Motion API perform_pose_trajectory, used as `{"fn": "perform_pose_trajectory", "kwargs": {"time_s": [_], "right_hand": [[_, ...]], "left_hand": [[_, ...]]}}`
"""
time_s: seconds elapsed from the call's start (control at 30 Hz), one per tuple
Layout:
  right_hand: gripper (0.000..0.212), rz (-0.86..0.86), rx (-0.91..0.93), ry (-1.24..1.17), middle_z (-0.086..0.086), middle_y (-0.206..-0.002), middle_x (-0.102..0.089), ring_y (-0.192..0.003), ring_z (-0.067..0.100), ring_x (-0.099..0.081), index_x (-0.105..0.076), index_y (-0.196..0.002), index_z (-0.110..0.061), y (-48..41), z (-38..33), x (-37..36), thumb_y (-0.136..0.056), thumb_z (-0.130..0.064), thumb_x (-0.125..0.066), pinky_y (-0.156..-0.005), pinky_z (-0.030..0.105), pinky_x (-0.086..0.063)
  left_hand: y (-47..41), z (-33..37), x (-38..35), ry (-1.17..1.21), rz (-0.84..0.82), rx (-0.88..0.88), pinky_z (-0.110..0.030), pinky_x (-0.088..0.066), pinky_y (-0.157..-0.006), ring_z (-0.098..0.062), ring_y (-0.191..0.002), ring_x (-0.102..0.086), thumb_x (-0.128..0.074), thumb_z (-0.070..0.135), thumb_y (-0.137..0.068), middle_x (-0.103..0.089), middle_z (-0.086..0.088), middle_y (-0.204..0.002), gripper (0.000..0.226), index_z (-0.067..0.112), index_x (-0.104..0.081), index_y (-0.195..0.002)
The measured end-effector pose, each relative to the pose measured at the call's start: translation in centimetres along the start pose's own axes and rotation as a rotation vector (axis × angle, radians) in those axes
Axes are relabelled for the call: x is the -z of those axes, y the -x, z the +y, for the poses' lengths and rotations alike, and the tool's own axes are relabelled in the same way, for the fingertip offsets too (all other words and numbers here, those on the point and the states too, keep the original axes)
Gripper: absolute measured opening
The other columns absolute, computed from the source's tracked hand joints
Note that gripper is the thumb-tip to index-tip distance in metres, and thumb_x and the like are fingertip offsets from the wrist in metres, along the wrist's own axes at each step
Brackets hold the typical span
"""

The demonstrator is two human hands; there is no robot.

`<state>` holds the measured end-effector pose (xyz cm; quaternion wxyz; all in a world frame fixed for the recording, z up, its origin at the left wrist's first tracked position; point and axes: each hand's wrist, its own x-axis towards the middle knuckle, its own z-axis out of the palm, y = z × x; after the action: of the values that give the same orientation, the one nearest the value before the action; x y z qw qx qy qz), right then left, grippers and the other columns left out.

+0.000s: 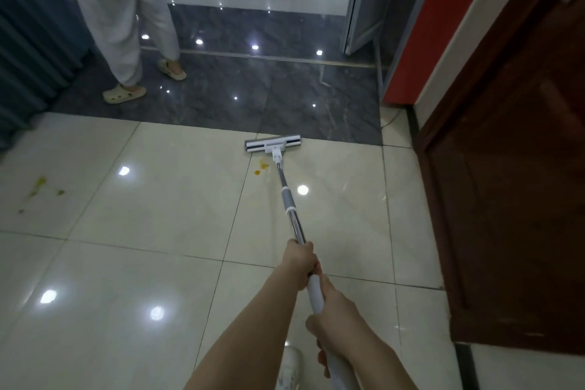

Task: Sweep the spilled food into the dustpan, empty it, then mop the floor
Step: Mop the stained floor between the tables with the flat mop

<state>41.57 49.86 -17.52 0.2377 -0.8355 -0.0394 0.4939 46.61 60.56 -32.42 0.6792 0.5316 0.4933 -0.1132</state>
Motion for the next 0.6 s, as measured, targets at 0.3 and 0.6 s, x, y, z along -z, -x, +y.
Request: {"fn": "perform_pose_trajectory", "kwargs": {"time_s": [0.3,0.6], "right_hand": [[0.063,-0.084,0.11,0.218,0.01,-0.124,-0.057,-0.102,0.024,-0.062,-0.034,-0.143,-0.023,21.1,15.8,-8.0,-0.084,-0.008,-0.051,-0.082,0.026,-0.05],[0.074,-0.118,0.006,0.532,0.013,-0.114,-0.056,-0.098,0.03,-0.059,-0.025,-0.138,-0.031,30.8,27.1,-8.0,-0.074,0.0,-0.043,-0.09,0.041,-0.052]], "left_hand": [[21.9,-18.9,-2.2,0.114,0.093,0.054,-0.023,-0.036,-0.038,-0.017,-0.026,-0.037,-0.039,0.01,-0.097,-0.04,-0.011,-0.054,0.007,0.004,-0.036,-0.099],[34.6,-26.6,-7.3,0.365,-0.056,0.259,-0.041,-0.053,-0.059,-0.023,-0.05,-0.045,-0.044,0.012,-0.097,-0.045,-0.014,-0.063,0.028,0.015,-0.032,-0.123]]}}
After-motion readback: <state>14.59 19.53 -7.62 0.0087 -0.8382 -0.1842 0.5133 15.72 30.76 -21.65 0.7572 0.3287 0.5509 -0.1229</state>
